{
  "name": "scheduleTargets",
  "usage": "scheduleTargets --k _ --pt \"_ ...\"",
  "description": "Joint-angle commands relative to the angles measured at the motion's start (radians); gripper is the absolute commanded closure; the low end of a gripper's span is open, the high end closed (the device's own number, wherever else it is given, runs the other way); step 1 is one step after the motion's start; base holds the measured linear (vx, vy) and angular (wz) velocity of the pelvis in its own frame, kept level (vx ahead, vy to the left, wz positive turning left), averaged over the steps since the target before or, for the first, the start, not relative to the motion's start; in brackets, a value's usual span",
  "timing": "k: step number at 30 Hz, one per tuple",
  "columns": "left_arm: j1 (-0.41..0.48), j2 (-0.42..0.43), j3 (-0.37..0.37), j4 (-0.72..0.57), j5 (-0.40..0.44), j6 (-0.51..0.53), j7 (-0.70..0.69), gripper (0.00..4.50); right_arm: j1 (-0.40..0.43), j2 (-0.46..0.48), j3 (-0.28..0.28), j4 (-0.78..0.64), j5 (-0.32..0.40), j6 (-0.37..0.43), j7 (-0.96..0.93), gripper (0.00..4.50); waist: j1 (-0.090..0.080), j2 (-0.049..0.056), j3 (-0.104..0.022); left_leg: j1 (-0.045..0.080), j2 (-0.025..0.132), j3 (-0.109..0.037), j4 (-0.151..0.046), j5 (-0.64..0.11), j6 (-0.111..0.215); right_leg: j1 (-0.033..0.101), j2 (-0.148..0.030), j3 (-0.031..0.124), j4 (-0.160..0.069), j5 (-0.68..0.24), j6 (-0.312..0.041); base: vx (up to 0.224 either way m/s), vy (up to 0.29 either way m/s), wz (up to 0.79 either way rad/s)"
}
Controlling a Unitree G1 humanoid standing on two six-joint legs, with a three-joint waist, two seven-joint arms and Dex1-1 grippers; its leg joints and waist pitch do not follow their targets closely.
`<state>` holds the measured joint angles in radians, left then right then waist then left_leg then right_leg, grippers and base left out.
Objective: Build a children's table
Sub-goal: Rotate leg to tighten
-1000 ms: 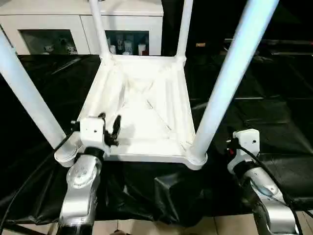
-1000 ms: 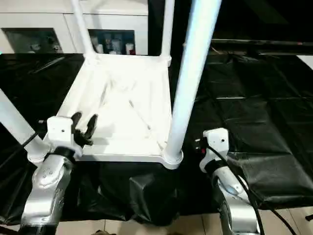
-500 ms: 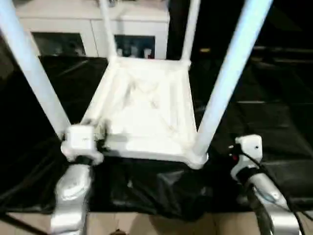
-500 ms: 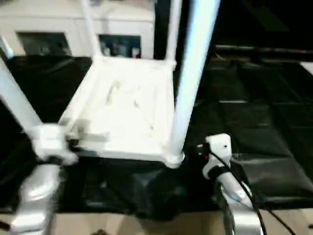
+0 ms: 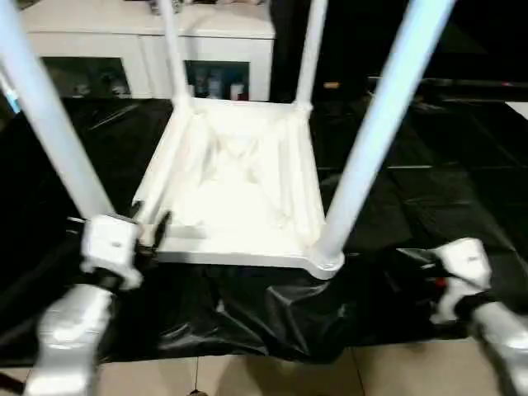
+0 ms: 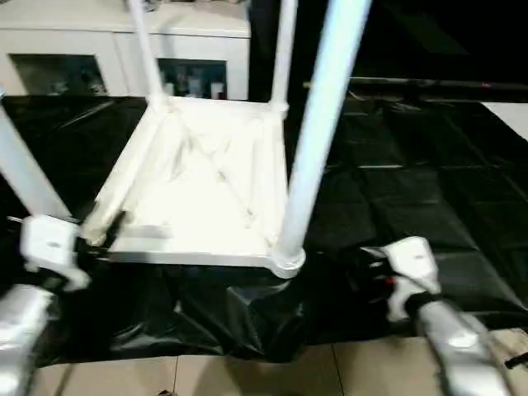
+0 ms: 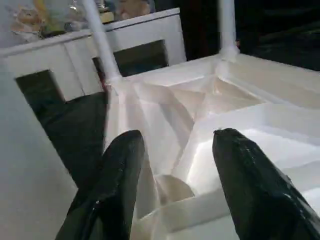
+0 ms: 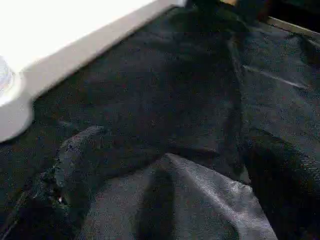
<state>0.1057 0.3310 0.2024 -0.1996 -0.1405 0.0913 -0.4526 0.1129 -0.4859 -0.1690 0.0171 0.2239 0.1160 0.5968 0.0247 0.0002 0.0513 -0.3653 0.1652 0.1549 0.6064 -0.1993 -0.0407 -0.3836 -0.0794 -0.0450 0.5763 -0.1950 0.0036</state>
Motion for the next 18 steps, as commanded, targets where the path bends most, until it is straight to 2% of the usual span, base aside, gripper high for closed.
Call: scheduleTargets --k 1,2,3,5,6,7,9,10,11,12,13,14,15,17,18 --pt "0.088 0.057 -0.012 -0.088 -0.136 0.099 -0.159 1.77 0.048 -0.042 -0.002 -0.08 0.114 0.055 0.166 0.0 -0.001 -0.003 -0.028 0.008 0.048 -0.029 -0.102 -0.519 0.001 0.005 -0.062 0.031 -0.105 -0.602 -0.044 0.0 0.0 0.0" --pt "0.099 0.065 -0.013 -0.097 -0.148 0.106 -0.175 1.61 0.054 -0.048 0.0 -0.088 0.124 0.06 0.183 0.0 0.006 -0.002 -0.033 0.006 0.051 -0.029 -0.104 -0.49 0.014 0.012 -0.065 0.037 -0.097 -0.565 -0.061 0.0 0.0 0.0" --pt "0.134 0.086 -0.015 -0.124 -0.187 0.126 -0.216 1.61 0.069 -0.063 0.006 -0.108 0.142 0.071 0.22 0.0 0.001 -0.001 -0.028 0.0 0.054 -0.028 -0.11 -0.495 0.016 0.011 -0.059 0.034 -0.095 -0.566 -0.066 0.0 0.0 0.0" --pt "0.168 0.104 -0.01 -0.153 -0.238 0.174 -0.248 1.46 0.08 -0.073 0.014 -0.127 0.159 0.082 0.252 0.0 0.002 0.001 -0.029 0.007 0.053 -0.026 -0.107 -0.504 0.013 0.004 -0.056 0.033 -0.1 -0.575 -0.068 0.0 0.0 0.0" --pt "0.19 0.127 -0.005 -0.165 -0.282 0.226 -0.279 1.31 0.09 -0.081 0.029 -0.154 0.182 0.1 0.282 0.0 0.006 0.001 -0.032 0.012 0.053 -0.024 -0.105 -0.478 0.011 0.005 -0.055 0.039 -0.091 -0.521 -0.092 0.0 0.0 0.0" --pt "0.208 0.154 0.005 -0.162 -0.323 0.289 -0.315 1.19 0.093 -0.086 0.047 -0.177 0.207 0.116 0.308 0.0 0.007 -0.001 -0.03 0.009 0.054 -0.022 -0.107 -0.474 0.015 0.005 -0.053 0.038 -0.092 -0.513 -0.093 0.0 0.0 0.0" --pt "0.217 0.173 0.012 -0.155 -0.347 0.33 -0.338 1.1 0.093 -0.089 0.06 -0.19 0.223 0.127 0.323 0.0 0.006 0.002 -0.028 0.012 0.054 -0.021 -0.109 -0.475 0.013 0.003 -0.048 0.037 -0.088 -0.499 -0.1 0.0 0.0 0.0" --pt "0.24 0.204 0.034 -0.106 -0.332 0.334 -0.368 1.1 0.073 -0.084 0.091 -0.199 0.236 0.136 0.34 0.0 0.005 -0.004 -0.028 0.015 0.054 -0.021 -0.109 -0.481 0.01 0.003 -0.048 0.037 -0.09 -0.506 -0.098 0.0 0.0 0.0" --pt "0.24 0.203 0.036 -0.099 -0.327 0.329 -0.367 1.0 0.071 -0.083 0.093 -0.199 0.237 0.137 0.341 0.0 0.005 0.002 -0.027 0.015 0.053 -0.022 -0.11 -0.486 0.007 0.002 -0.048 0.037 -0.089 -0.513 -0.094 0.0 0.0 0.0" --pt "0.242 0.198 0.057 -0.038 -0.298 0.284 -0.357 0.86 0.057 -0.075 0.112 -0.201 0.242 0.145 0.352 0.0 0.003 0.002 -0.028 0.014 0.053 -0.023 -0.111 -0.482 0.002 0.006 -0.049 0.037 -0.089 -0.509 -0.088 0.0 0.0 0.0" --pt "0.239 0.191 0.073 0.002 -0.286 0.269 -0.334 0.7 0.05 -0.07 0.125 -0.204 0.246 0.152 0.364 0.0 0.003 -0.002 -0.029 0.013 0.052 -0.023 -0.11 -0.479 0.005 0.006 -0.048 0.036 -0.091 -0.505 -0.086 0.0 0.0 0.0" --pt "0.239 0.177 0.094 0.035 -0.272 0.256 -0.296 0.69 0.045 -0.065 0.141 -0.205 0.246 0.156 0.376 0.0 0.005 -0.001 -0.031 0.016 0.053 -0.023 -0.11 -0.476 0.003 0.005 -0.048 0.038 -0.088 -0.495 -0.086 0.0 0.0 0.0" --pt "0.245 0.16 0.117 0.058 -0.266 0.245 -0.254 0.65 0.04 -0.06 0.156 -0.204 0.24 0.158 0.387 0.0 0.005 0.002 -0.033 0.015 0.054 -0.021 -0.109 -0.466 0.002 0.009 -0.048 0.039 -0.083 -0.444 -0.102 0.0 0.0 0.0" --pt "0.256 0.144 0.138 0.062 -0.272 0.242 -0.229 0.54 0.034 -0.053 0.168 -0.201 0.233 0.156 0.39 0.0 0.009 0.003 -0.036 0.015 0.058 -0.022 -0.111 -0.451 0.002 0.012 -0.052 0.041 -0.08 -0.416 -0.112 0.0 0.0 0.0" --pt "0.262 0.135 0.151 0.063 -0.28 0.241 -0.217 0.27 0.028 -0.048 0.175 -0.199 0.229 0.155 0.392 0.0 0.01 0.004 -0.036 0.014 0.06 -0.021 -0.112 -0.442 0.003 0.013 -0.051 0.042 -0.078 -0.386 -0.121 0.0 0.0 0.0"
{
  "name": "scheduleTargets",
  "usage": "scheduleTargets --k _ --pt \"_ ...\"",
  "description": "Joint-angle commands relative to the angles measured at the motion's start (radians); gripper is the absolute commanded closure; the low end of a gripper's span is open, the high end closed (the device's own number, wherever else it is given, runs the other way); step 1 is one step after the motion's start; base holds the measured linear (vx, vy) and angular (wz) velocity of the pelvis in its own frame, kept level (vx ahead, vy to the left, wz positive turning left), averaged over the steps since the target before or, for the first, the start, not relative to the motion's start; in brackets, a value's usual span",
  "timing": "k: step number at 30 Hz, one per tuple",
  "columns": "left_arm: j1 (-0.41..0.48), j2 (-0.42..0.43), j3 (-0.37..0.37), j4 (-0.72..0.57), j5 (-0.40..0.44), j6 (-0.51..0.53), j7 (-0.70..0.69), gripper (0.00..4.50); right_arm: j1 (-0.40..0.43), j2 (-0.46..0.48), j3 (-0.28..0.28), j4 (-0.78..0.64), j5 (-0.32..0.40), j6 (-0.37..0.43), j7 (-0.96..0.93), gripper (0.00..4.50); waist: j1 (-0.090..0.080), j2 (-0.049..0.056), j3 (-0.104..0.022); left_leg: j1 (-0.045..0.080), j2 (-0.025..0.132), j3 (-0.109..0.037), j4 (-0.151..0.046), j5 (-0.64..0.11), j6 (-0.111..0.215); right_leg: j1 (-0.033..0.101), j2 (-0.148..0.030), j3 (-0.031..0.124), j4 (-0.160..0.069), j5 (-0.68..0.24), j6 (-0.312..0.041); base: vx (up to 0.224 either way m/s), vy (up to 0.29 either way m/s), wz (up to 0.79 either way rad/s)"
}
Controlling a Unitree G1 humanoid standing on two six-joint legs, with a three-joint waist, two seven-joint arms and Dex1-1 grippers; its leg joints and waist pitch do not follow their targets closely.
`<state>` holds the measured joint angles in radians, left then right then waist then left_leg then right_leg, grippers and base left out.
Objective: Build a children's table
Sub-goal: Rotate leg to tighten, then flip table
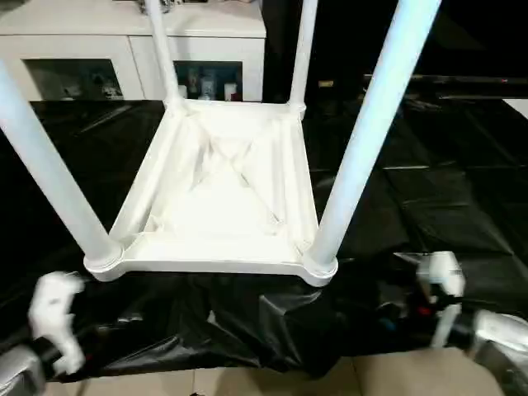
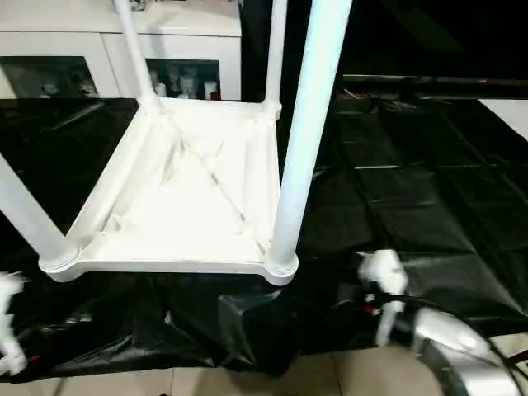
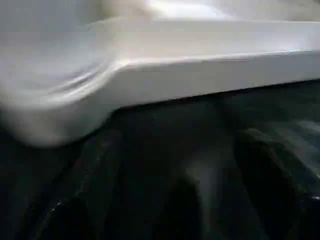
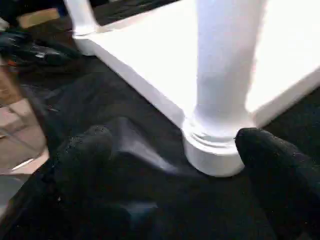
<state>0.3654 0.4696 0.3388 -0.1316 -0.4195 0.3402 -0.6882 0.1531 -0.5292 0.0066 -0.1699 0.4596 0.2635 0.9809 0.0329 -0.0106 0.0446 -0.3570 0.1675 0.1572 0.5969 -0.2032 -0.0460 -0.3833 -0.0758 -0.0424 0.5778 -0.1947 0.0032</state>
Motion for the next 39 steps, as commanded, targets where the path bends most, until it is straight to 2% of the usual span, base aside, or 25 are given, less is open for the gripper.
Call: scheduleTargets --k 1,2,6,10,12,14,16,18,21,26,28,29,30,32,33,34,38,39 --pt "0.014 -0.002 0.025 -0.01 -0.01 -0.014 0.022 0.27 -0.024 0.006 0.004 -0.005 -0.005 0.009 0.005 0.0 0.004 0.014 -0.03 0.007 0.059 -0.023 -0.103 -0.438 0.008 0.012 -0.054 0.039 -0.078 -0.363 -0.131 0.0 0.0 0.0" --pt "0.018 -0.006 0.037 -0.011 -0.012 -0.023 0.036 0.25 -0.036 0.015 0.009 0.003 -0.003 0.009 0.004 0.0 0.004 0.013 -0.03 0.005 0.058 -0.022 -0.104 -0.442 0.009 0.014 -0.053 0.039 -0.076 -0.35 -0.137 0.0 0.0 0.0" --pt "-0.009 -0.007 0.067 -0.002 -0.027 -0.026 0.058 0.1 -0.066 0.03 0.03 0.029 -0.002 0.005 0.006 0.0 0.011 0.012 -0.03 0.013 0.057 -0.02 -0.102 -0.453 0.003 0.012 -0.053 0.039 -0.078 -0.362 -0.14 0.0 0.0 0.0" --pt "-0.068 -0.01 0.077 0.023 -0.042 -0.019 0.065 0.1 -0.091 0.042 0.048 0.059 -0.016 -0.009 0.009 0.0 0.013 0.014 -0.031 0.011 0.055 -0.022 -0.103 -0.451 -0.009 0.016 -0.054 0.037 -0.076 -0.374 -0.132 0.0 0.0 0.0" --pt "-0.135 -0.026 0.059 0.028 -0.033 -0.023 0.094 0.1 -0.113 0.046 0.06 0.081 -0.019 -0.012 0.023 0.0 0.011 0.017 -0.031 0.01 0.054 -0.024 -0.103 -0.451 -0.015 0.019 -0.054 0.036 -0.074 -0.373 -0.132 0.0 0.0 0.0" --pt "-0.163 -0.033 0.051 0.017 -0.023 -0.028 0.126 0.1 -0.125 0.045 0.067 0.091 -0.022 -0.012 0.035 0.0 0.011 0.012 -0.034 0.014 0.056 -0.021 -0.1 -0.441 -0.015 0.017 -0.053 0.037 -0.072 -0.345 -0.144 0.0 0.0 0.0" --pt "-0.163 -0.033 0.057 0.006 -0.029 -0.027 0.135 0.1 -0.128 0.047 0.066 0.094 -0.023 -0.012 0.035 0.0 0.013 0.009 -0.035 0.01 0.057 -0.021 -0.101 -0.42 -0.007 0.022 -0.056 0.038 -0.07 -0.344 -0.146 0.0 0.0 0.0" --pt "-0.165 -0.025 0.074 -0.004 -0.024 -0.028 0.154 0.1 -0.132 0.055 0.058 0.105 -0.025 -0.022 0.022 0.0 0.014 0.005 -0.036 0.009 0.056 -0.019 -0.099 -0.413 -0.003 0.022 -0.056 0.038 -0.071 -0.348 -0.146 0.0 0.0 0.0" --pt "-0.19 -0.015 0.085 0.006 -0.017 -0.021 0.164 0.1 -0.134 0.064 0.054 0.123 -0.026 -0.035 0.012 0.0 0.015 0.008 -0.039 0.008 0.057 -0.018 -0.099 -0.39 0.001 0.023 -0.054 0.037 -0.068 -0.314 -0.152 0.0 0.0 0.0" --pt "-0.251 -0.017 0.092 0.026 -0.029 -0.015 0.178 0.1 -0.128 0.069 0.048 0.131 -0.027 -0.046 0.01 0.0 0.017 0.011 -0.038 0.012 0.056 -0.018 -0.098 -0.399 -0.003 0.021 -0.053 0.036 -0.068 -0.321 -0.155 0.0 0.0 0.0" --pt "-0.279 -0.019 0.082 0.042 -0.034 -0.017 0.177 0.1 -0.128 0.071 0.046 0.13 -0.025 -0.045 0.009 0.0 0.018 0.009 -0.039 0.011 0.054 -0.017 -0.097 -0.388 -0.003 0.022 -0.054 0.036 -0.068 -0.327 -0.154 0.0 0.0 0.0" --pt "-0.323 -0.026 0.058 0.067 -0.032 -0.026 0.178 0.1 -0.127 0.072 0.047 0.129 -0.024 -0.044 0.011 0.0 0.018 0.008 -0.04 0.01 0.055 -0.017 -0.098 -0.384 -0.002 0.022 -0.055 0.036 -0.067 -0.322 -0.154 0.0 0.0 0.0" --pt "-0.346 -0.031 0.045 0.081 -0.029 -0.029 0.178 0.1 -0.126 0.073 0.051 0.127 -0.023 -0.041 0.014 0.0 0.02 0.014 -0.041 0.012 0.055 -0.017 -0.097 -0.375 -0.003 0.022 -0.055 0.036 -0.066 -0.304 -0.159 0.0 0.0 0.0" --pt "-0.383 -0.047 0.011 0.099 -0.017 -0.026 0.183 0.1 -0.12 0.07 0.058 0.114 -0.011 -0.031 0.027 0.0 0.02 0.012 -0.041 0.009 0.054 -0.016 -0.098 -0.363 -0.002 0.026 -0.054 0.036 -0.064 -0.283 -0.162 0.0 0.0 0.0" --pt "-0.386 -0.05 0.007 0.1 -0.016 -0.022 0.186 0.1 -0.118 0.069 0.059 0.111 -0.008 -0.029 0.029 0.0 0.022 0.012 -0.043 0.012 0.055 -0.016 -0.096 -0.362 -0.003 0.024 -0.054 0.035 -0.064 -0.278 -0.163 0.0 0.0 0.0" --pt "-0.389 -0.053 -0.009 0.099 0.002 -0.017 0.197 0.1 -0.111 0.067 0.059 0.102 -0.004 -0.029 0.031 0.0 0.024 0.016 -0.043 0.01 0.056 -0.017 -0.097 -0.354 -0.003 0.027 -0.055 0.035 -0.06 -0.257 -0.172 0.0 0.0 0.0" --pt "-0.375 -0.07 -0.027 0.057 0.007 0.023 0.226 0.1 -0.096 0.065 0.053 0.098 -0.017 -0.049 0.017 0.0 0.026 0.012 -0.043 0.009 0.057 -0.015 -0.096 -0.356 0.004 0.027 -0.057 0.035 -0.063 -0.28 -0.173 0.0 0.0 0.0" --pt "-0.37 -0.073 -0.034 0.044 0.014 0.029 0.235 0.25 -0.092 0.064 0.051 0.097 -0.025 -0.059 0.011 0.0 0.029 0.012 -0.042 0.009 0.058 -0.015 -0.096 -0.357 0.001 0.027 -0.058 0.035 -0.065 -0.292 -0.17 0.0 0.0 0.0"
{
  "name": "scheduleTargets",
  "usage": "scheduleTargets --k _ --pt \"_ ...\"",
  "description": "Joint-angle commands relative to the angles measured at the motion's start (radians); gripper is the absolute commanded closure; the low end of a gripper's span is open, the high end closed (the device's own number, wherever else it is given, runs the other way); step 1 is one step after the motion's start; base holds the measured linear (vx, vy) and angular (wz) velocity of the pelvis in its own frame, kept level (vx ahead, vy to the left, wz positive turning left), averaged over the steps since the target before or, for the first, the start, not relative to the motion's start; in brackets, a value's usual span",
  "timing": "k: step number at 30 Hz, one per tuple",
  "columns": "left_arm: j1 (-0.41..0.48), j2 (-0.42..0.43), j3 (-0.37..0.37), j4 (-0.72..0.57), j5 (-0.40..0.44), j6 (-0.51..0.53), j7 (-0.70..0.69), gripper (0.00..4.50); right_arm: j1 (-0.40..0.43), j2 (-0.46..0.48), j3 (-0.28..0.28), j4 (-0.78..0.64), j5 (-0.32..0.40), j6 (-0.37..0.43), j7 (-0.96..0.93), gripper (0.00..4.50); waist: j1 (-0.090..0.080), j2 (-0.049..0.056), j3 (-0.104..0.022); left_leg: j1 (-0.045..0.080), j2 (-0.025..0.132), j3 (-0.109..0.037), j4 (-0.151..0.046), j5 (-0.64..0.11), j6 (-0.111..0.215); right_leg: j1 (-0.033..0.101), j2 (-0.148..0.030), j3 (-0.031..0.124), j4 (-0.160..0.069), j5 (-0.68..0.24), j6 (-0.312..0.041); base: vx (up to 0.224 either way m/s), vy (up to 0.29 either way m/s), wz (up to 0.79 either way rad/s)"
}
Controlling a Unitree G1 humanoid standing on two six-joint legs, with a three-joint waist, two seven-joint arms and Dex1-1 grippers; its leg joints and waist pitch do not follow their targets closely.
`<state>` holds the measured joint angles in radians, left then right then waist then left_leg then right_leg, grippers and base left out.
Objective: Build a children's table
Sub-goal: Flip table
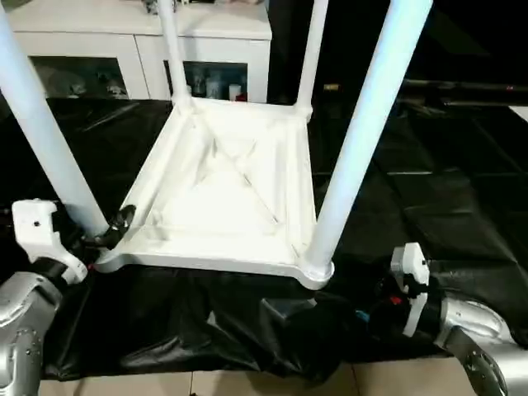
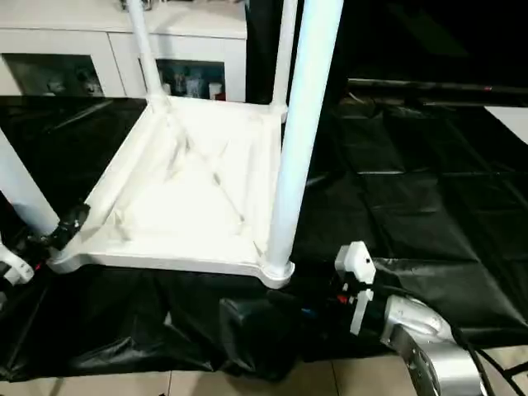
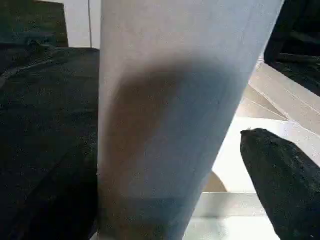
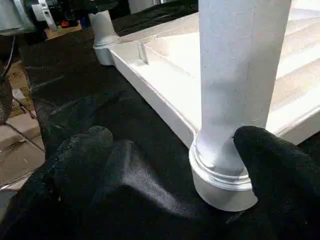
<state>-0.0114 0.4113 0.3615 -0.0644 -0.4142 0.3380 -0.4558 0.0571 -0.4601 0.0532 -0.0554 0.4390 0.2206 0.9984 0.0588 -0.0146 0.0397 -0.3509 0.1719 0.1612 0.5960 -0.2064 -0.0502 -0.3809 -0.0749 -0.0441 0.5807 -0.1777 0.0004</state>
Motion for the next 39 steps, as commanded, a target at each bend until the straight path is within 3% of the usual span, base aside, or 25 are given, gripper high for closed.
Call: scheduleTargets --k 1,2,3,7,12,15,17,21,25,27,32,36,38,39 --pt "0.017 -0.016 -0.066 -0.045 0.008 0.052 0.008 0.35 0.01 -0.005 0.0 -0.02 -0.005 -0.017 -0.01 0.0 0.004 0.015 -0.037 0.002 0.054 -0.019 -0.095 -0.352 0.005 0.025 -0.059 0.037 -0.068 -0.316 -0.164 0.0 0.0 0.0" --pt "0.017 -0.016 -0.066 -0.045 0.008 0.052 0.008 0.35 0.01 -0.005 0.0 -0.02 -0.005 -0.017 -0.01 0.0 0.005 0.015 -0.037 0.003 0.054 -0.019 -0.095 -0.35 0.005 0.025 -0.059 0.037 -0.068 -0.316 -0.163 0.0 0.0 0.0" --pt "0.03 -0.033 -0.084 -0.088 0.005 0.083 0.033 0.46 0.027 -0.004 -0.019 -0.039 0.014 -0.003 -0.016 0.0 0.005 0.008 -0.037 0.001 0.055 -0.018 -0.095 -0.346 0.009 0.025 -0.059 0.037 -0.066 -0.317 -0.164 0.0 0.0 0.0" --pt "0.035 -0.073 -0.125 -0.156 -0.008 0.108 0.062 0.8 0.052 -0.014 -0.057 -0.071 0.05 0.02 -0.015 0.0 0.013 0.009 -0.034 0.004 0.055 -0.018 -0.095 -0.352 0.015 0.021 -0.059 0.038 -0.073 -0.349 -0.155 0.0 0.0 0.0" --pt "0.031 -0.104 -0.175 -0.163 0.035 0.101 0.089 1.11 0.06 -0.03 -0.067 -0.065 0.038 0.002 -0.015 0.0 0.026 0.012 -0.032 0.005 0.054 -0.017 -0.096 -0.368 0.006 0.016 -0.058 0.039 -0.082 -0.407 -0.115 0.0 0.0 0.0" --pt "0.025 -0.12 -0.201 -0.139 0.086 0.092 0.123 1.24 0.061 -0.033 -0.074 -0.072 0.041 0.006 -0.016 0.0 0.024 0.008 -0.036 -0.003 0.054 -0.019 -0.095 -0.335 0.009 0.023 -0.056 0.037 -0.077 -0.36 -0.107 0.0 0.0 0.0" --pt "0.019 -0.143 -0.214 -0.123 0.117 0.095 0.163 1.45 0.061 -0.035 -0.08 -0.079 0.039 0.008 -0.02 0.0 0.023 0.009 -0.036 -0.002 0.054 -0.017 -0.094 -0.326 0.014 0.023 -0.055 0.037 -0.077 -0.341 -0.115 0.0 0.0 0.0" --pt "0.016 -0.17 -0.222 -0.101 0.141 0.088 0.227 1.73 0.036 -0.007 -0.049 -0.062 0.021 -0.001 -0.041 0.0 0.024 0.007 -0.034 0.0 0.051 -0.016 -0.093 -0.342 0.015 0.018 -0.056 0.036 -0.084 -0.406 -0.101 0.0 0.0 0.0" --pt "0.022 -0.191 -0.204 -0.103 0.152 0.087 0.274 2.01 0.002 0.031 -0.027 -0.024 0.0 -0.025 -0.068 0.0 0.018 0.006 -0.035 -0.004 0.052 -0.02 -0.095 -0.348 0.007 0.019 -0.057 0.033 -0.084 -0.418 -0.097 0.0 0.0 0.0" --pt "0.031 -0.212 -0.193 -0.11 0.159 0.076 0.291 2.14 -0.017 0.05 -0.023 0.0 -0.016 -0.041 -0.085 0.0 0.018 0.006 -0.034 0.0 0.053 -0.018 -0.094 -0.355 0.005 0.014 -0.057 0.035 -0.085 -0.423 -0.097 0.0 0.0 0.0" --pt "0.023 -0.273 -0.158 -0.11 0.118 0.027 0.321 2.23 -0.056 0.098 -0.031 0.041 -0.001 -0.031 -0.118 0.0 0.018 -0.001 -0.037 -0.005 0.052 -0.016 -0.093 -0.323 0.013 0.019 -0.057 0.036 -0.081 -0.383 -0.107 0.0 0.0 0.0" --pt "-0.015 -0.34 -0.141 -0.123 0.024 0.008 0.303 2.24 -0.057 0.117 -0.014 0.025 0.021 -0.005 -0.111 0.0 0.02 0.001 -0.043 -0.009 0.054 -0.014 -0.09 -0.264 0.024 0.023 -0.056 0.037 -0.072 -0.299 -0.123 0.0 0.0 0.0" --pt "-0.019 -0.347 -0.14 -0.124 0.017 0.005 0.299 2.24 -0.057 0.118 -0.013 0.024 0.023 -0.003 -0.109 0.0 0.02 0.0 -0.044 -0.011 0.053 -0.012 -0.088 -0.243 0.029 0.024 -0.055 0.037 -0.069 -0.267 -0.131 0.0 0.0 0.0" --pt "-0.038 -0.385 -0.137 -0.144 -0.044 0.009 0.283 2.24 -0.051 0.12 -0.011 0.011 0.041 0.015 -0.101 0.0 0.022 0.0 -0.046 -0.012 0.053 -0.012 -0.085 -0.223 0.035 0.025 -0.056 0.037 -0.065 -0.238 -0.142 0.0 0.0 0.0"
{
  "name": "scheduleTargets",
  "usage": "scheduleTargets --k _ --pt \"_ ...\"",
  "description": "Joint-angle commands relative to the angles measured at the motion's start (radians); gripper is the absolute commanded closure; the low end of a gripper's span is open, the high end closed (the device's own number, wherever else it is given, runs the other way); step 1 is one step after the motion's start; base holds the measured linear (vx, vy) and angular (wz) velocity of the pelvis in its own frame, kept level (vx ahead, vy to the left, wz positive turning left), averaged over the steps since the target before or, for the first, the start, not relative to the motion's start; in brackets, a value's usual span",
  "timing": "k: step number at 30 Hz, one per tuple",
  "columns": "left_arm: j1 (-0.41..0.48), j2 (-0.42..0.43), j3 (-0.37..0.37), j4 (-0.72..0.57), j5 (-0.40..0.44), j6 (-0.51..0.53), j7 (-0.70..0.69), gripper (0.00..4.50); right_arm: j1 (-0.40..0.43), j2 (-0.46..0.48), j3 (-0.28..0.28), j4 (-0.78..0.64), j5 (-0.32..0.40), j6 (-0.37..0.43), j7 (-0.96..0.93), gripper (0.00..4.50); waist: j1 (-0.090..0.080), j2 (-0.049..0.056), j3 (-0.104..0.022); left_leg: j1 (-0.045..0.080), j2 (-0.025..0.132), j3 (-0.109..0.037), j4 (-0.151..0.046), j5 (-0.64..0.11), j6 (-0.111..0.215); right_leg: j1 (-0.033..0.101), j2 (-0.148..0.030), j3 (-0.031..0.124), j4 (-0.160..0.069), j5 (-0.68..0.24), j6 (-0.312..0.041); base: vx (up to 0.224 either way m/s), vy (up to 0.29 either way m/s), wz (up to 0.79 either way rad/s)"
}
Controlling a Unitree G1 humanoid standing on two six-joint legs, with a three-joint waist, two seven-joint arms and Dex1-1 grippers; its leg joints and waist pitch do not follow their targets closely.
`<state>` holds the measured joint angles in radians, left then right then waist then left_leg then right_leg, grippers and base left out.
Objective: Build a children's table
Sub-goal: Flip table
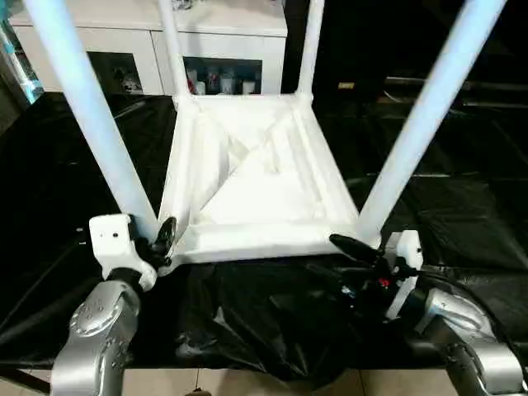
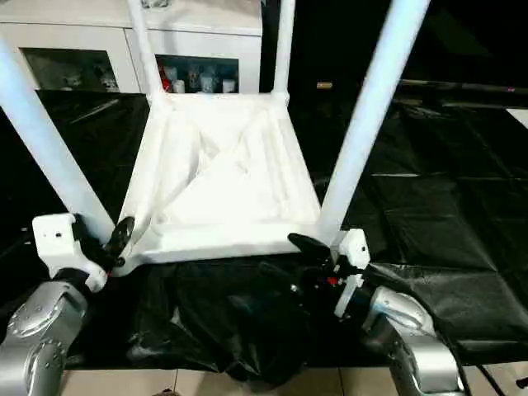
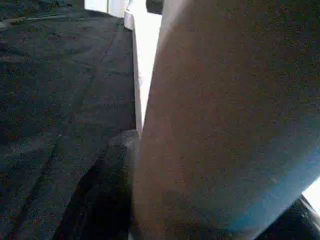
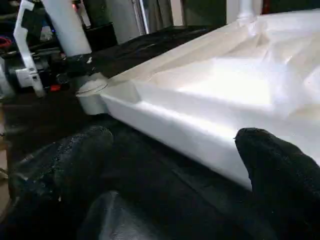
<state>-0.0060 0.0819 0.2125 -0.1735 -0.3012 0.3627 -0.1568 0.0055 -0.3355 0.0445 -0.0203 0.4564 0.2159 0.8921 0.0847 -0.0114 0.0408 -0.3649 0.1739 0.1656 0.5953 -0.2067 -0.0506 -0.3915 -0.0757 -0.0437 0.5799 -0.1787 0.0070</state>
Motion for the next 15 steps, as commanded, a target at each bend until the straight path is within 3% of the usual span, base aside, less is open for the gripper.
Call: scheduleTargets --k 1,4,7,11,15 --pt "-0.05 -0.066 0.012 -0.041 -0.175 -0.016 -0.021 2.24 0.002 -0.004 -0.002 -0.03 0.031 0.028 0.007 0.0 -0.003 -0.004 -0.049 0.002 0.051 -0.015 -0.082 -0.208 0.04 0.037 -0.055 0.036 -0.063 -0.216 -0.155 0.0 0.0 0.0" --pt "-0.058 -0.092 0.0 -0.054 -0.205 -0.01 -0.038 2.24 -0.002 0.004 -0.018 -0.037 0.061 0.057 0.0 0.0 0.003 -0.007 -0.056 -0.004 0.05 -0.01 -0.069 -0.104 0.08 0.038 -0.055 0.035 -0.048 -0.086 -0.191 0.0 0.0 0.0" --pt "-0.061 -0.096 -0.013 -0.057 -0.194 -0.011 -0.048 2.24 -0.02 0.02 -0.034 -0.023 0.06 0.058 -0.033 0.0 0.004 -0.008 -0.056 -0.005 0.051 -0.009 -0.067 -0.083 0.1 0.037 -0.054 0.033 -0.046 -0.067 -0.202 0.0 0.0 0.0" --pt "-0.076 -0.102 -0.028 -0.048 -0.16 -0.014 -0.058 2.26 -0.088 0.119 -0.08 0.011 0.109 0.103 -0.161 0.0 -0.003 -0.007 -0.052 -0.001 0.052 -0.008 -0.072 -0.12 0.079 0.035 -0.054 0.033 -0.052 -0.141 -0.182 0.0 0.0 0.0" --pt "-0.093 -0.102 -0.024 -0.034 -0.166 -0.019 -0.05 2.26 -0.122 0.168 -0.079 0.027 0.146 0.182 -0.232 0.0 -0.002 -0.006 -0.054 0.003 0.051 -0.008 -0.07 -0.095 0.067 0.034 -0.051 0.034 -0.046 -0.107 -0.182 0.0 0.0 0.0"
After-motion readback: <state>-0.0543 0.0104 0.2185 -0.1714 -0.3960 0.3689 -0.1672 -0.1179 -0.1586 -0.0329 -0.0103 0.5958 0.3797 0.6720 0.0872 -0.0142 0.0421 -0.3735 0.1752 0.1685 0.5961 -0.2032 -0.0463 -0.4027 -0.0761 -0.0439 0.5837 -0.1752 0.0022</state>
